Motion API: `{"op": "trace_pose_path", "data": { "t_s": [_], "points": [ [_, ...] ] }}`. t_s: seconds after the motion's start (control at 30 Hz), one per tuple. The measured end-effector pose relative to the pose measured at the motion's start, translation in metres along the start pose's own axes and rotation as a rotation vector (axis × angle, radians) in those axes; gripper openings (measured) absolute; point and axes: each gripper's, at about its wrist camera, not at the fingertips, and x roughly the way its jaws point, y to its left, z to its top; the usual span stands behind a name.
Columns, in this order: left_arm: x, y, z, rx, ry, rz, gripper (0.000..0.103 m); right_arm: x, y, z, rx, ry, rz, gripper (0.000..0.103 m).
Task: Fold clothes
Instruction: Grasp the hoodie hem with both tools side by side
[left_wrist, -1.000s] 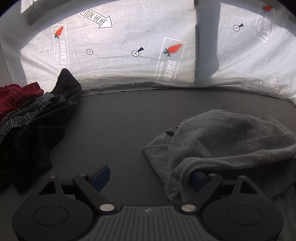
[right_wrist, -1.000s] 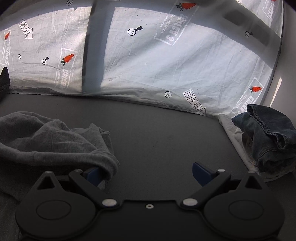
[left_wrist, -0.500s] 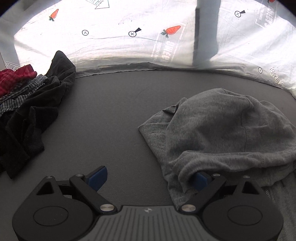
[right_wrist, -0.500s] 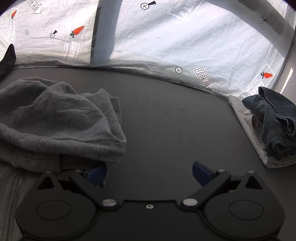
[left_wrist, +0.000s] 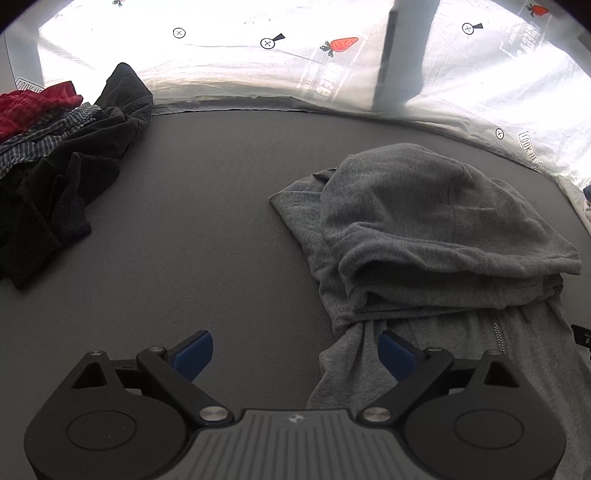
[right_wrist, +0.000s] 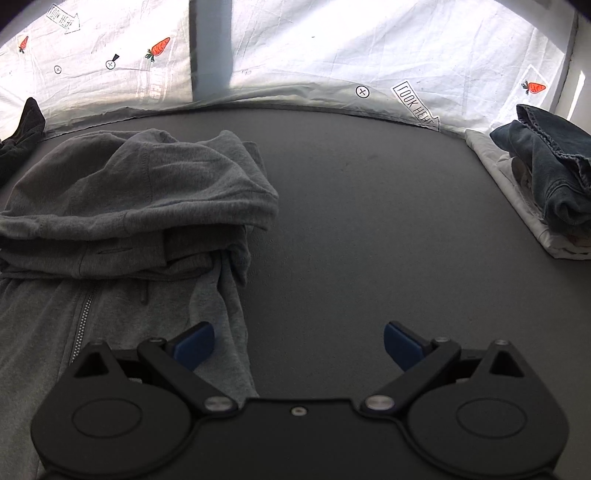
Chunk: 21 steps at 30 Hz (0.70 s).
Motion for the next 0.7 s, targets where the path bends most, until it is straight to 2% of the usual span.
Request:
{"op": "trace_pose_path", "data": {
  "t_s": [0.07, 0.23, 0.3, 0.33, 0.5, 0.7],
  "points": [
    [-0.003, 0.005, -0.013, -0.024, 0.023, -0.011, 0.096, -0.004, -0.002, -0.01, 0.027, 0.025, 0.017, 0.098],
    [-0.012, 0.011, -0.043, -0.078, 0.077, -0.048, 0.096, -0.019, -0.01, -0.034, 0.086, 0.067, 0.07, 0.089],
    [-0.016, 0.013, -0.054, -0.1, 0.097, -0.074, 0.096, -0.026, -0.015, -0.044, 0.112, 0.082, 0.101, 0.078],
    [-0.019, 0.014, -0.058, -0.108, 0.097, -0.084, 0.096, -0.03, -0.018, -0.049, 0.118, 0.082, 0.111, 0.077],
    [-0.034, 0.016, -0.08, -0.129, 0.107, -0.137, 0.096, -0.049, -0.031, -0.07, 0.171, 0.086, 0.176, 0.072],
    [-0.048, 0.013, -0.104, -0.087, 0.139, -0.22, 0.096, -0.069, -0.047, -0.096, 0.243, 0.088, 0.298, 0.07]
  ]
}}
